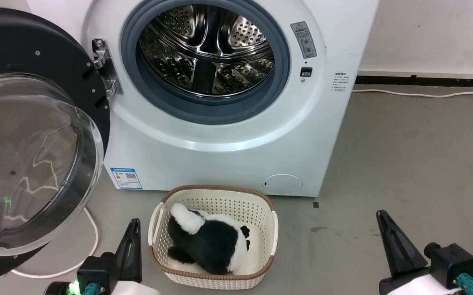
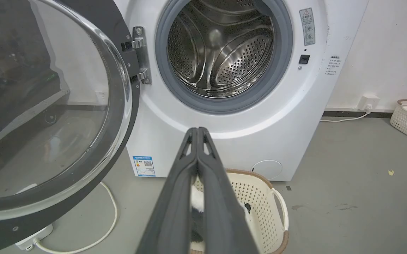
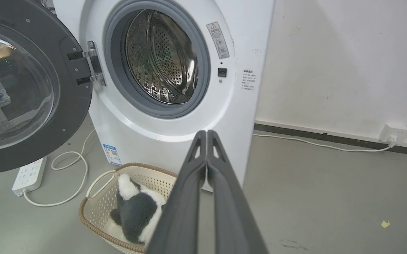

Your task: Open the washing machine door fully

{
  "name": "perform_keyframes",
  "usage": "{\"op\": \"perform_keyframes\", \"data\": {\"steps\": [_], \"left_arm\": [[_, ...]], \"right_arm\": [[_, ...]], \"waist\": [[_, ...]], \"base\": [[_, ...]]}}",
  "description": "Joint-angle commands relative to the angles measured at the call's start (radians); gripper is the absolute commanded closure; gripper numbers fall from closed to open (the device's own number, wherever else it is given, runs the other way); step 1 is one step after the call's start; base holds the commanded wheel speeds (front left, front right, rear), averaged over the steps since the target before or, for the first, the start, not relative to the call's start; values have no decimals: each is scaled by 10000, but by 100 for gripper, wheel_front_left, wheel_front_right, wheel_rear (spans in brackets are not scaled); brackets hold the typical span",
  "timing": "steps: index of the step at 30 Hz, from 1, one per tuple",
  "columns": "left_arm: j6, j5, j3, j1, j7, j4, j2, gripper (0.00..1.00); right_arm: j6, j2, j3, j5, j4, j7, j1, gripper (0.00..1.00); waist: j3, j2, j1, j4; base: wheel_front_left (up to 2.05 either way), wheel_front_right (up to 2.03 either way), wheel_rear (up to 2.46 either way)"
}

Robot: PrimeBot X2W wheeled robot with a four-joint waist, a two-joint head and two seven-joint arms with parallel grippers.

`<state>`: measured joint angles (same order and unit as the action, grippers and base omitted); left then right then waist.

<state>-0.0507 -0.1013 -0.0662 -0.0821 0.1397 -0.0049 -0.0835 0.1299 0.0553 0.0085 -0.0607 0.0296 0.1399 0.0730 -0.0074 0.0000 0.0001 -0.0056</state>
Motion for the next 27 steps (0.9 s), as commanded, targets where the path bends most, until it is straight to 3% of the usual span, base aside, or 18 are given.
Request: {"op": "perform_keyframes", "data": {"steps": [1,27], "left_arm": [[30,97,50,160,-79,16,13,100],[245,509,326,458,-672,31,157,100]], "right_arm": [[4,-25,-16,103,-44,-76,-204,100],[6,-37,-47,329,-157,-671,-441,100]], "waist": [[1,0,-1,1],[34,0,-1,26]], "base": [[0,0,0],[0,0,0]]}}
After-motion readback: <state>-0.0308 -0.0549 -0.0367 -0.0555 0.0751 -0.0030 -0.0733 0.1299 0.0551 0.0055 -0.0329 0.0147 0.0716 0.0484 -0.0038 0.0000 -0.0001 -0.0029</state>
